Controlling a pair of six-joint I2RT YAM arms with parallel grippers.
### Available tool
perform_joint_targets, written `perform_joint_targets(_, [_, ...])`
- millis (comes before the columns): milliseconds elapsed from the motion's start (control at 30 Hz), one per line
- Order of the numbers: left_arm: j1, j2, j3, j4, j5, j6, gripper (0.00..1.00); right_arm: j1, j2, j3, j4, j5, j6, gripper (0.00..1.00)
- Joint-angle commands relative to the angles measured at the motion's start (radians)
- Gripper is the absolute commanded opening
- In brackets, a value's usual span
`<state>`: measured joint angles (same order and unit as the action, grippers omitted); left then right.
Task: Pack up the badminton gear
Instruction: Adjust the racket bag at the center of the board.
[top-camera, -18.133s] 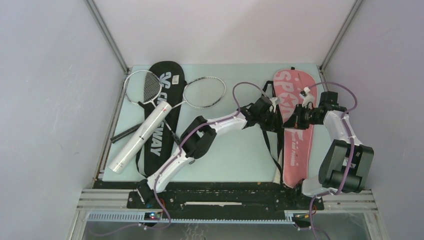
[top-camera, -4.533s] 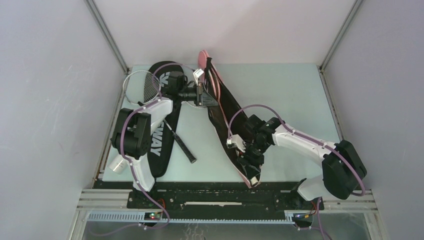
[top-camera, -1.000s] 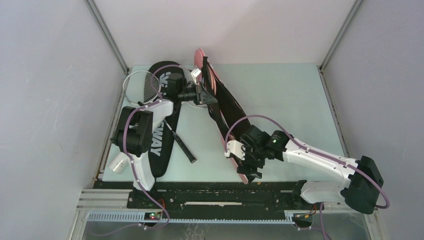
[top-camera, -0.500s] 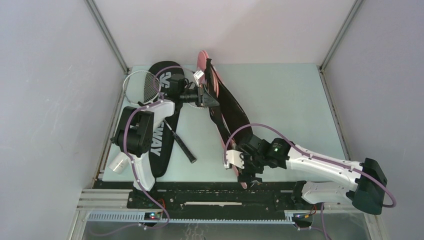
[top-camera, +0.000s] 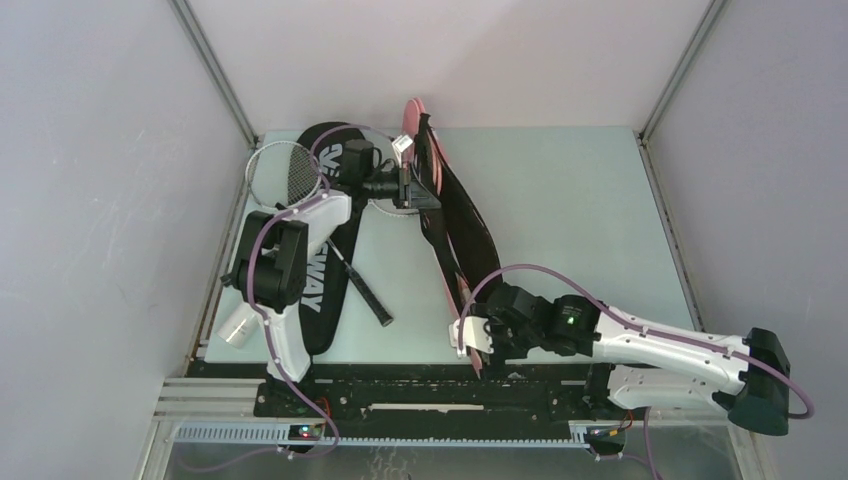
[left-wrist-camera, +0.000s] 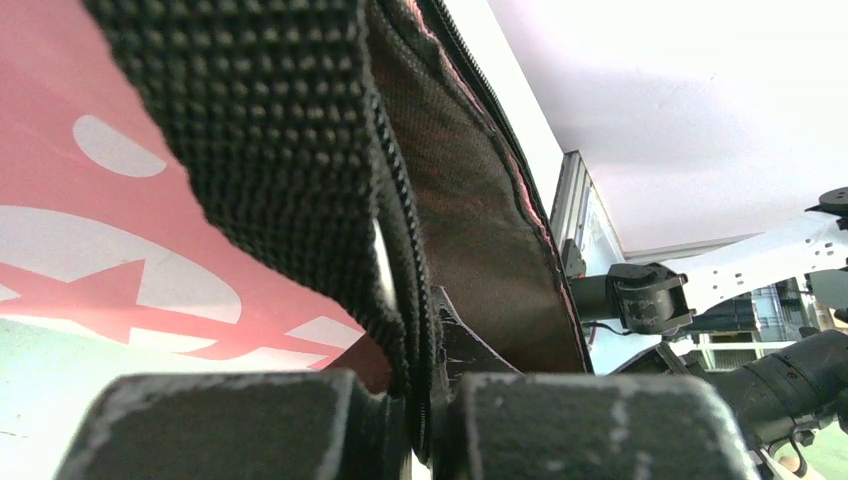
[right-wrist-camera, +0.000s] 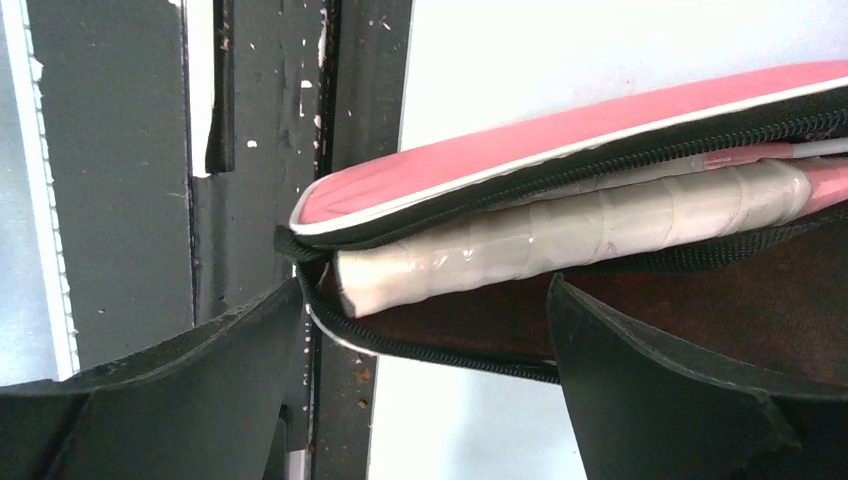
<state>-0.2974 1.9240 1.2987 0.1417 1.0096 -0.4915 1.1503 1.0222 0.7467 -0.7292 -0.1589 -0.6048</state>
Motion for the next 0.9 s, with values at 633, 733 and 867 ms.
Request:
perform_joint_targets(633, [0.037, 0.029, 0.112, 0.148, -0.011, -0.156, 0.00, -0.289, 0.070, 0.157, 0.154, -0.101, 0.179, 0.91])
perform_joint_targets(733, [0.037, 0.005, 0.081, 0.147, -0.008, -0.137, 0.00, -0.392, 0.145, 0.231, 0.134, -0.216, 0.205, 0.87])
perform_joint_targets(867, [0.037, -0.019, 0.054, 0.145, -0.002, -0.117, 0.00, -0.487, 0.269, 0.327, 0.095, -0.352, 0.223, 0.82])
